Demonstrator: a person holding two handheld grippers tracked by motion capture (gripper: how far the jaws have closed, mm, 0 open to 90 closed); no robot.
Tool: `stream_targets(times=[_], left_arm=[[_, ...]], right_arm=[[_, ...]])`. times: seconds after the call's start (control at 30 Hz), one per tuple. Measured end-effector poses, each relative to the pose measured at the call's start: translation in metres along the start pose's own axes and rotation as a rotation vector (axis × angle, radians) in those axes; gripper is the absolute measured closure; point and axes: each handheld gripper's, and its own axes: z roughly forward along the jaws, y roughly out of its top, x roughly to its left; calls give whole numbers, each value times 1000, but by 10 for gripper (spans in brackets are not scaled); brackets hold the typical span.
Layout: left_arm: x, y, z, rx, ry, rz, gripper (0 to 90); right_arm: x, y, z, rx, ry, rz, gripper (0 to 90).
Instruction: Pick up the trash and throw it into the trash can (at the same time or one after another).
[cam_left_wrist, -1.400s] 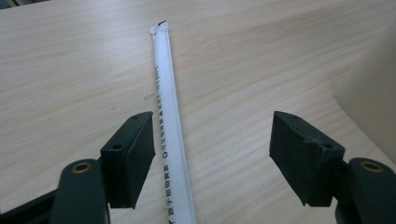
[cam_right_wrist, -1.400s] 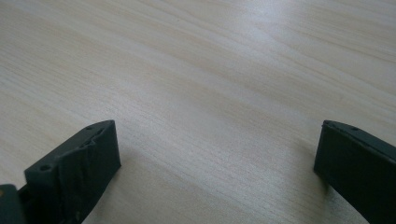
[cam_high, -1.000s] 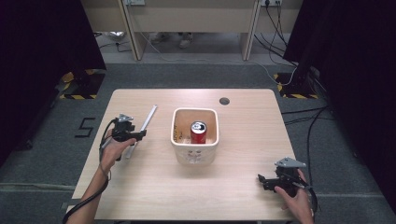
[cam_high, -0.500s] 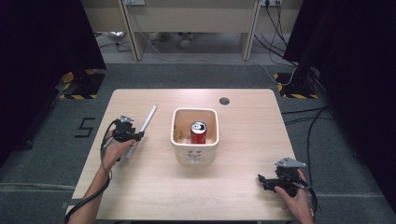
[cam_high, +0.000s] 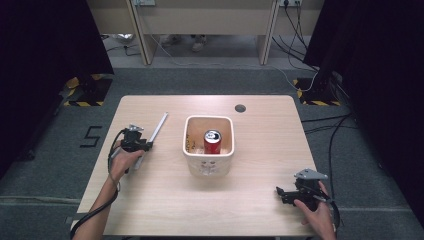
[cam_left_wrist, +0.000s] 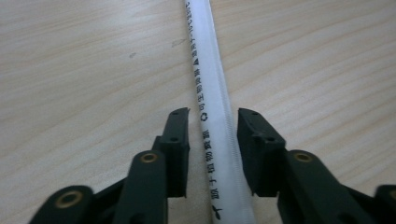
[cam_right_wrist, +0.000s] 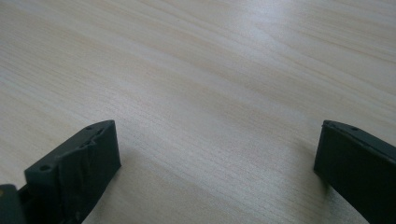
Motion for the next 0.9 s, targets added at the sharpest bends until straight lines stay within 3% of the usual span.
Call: stream_targets(times=[0.1, 0.27, 0.33, 0.43, 0.9], left_arm=[[-1, 0, 0, -5, -18, 8, 780], [-4, 0, -2, -12, -36, 14, 797], [-3, 1, -4, -28, -64, -5, 797], [-4, 3, -11, -39, -80, 2, 797], [-32, 32, -73, -141, -172, 99, 797]], right_arm=[[0, 0, 0, 1, 0, 0, 3], [0, 0, 0, 0, 0, 0, 3], [0, 0, 0, 0, 0, 0, 3], [0, 0, 0, 0, 0, 0, 3], [0, 0, 0, 0, 0, 0, 3]])
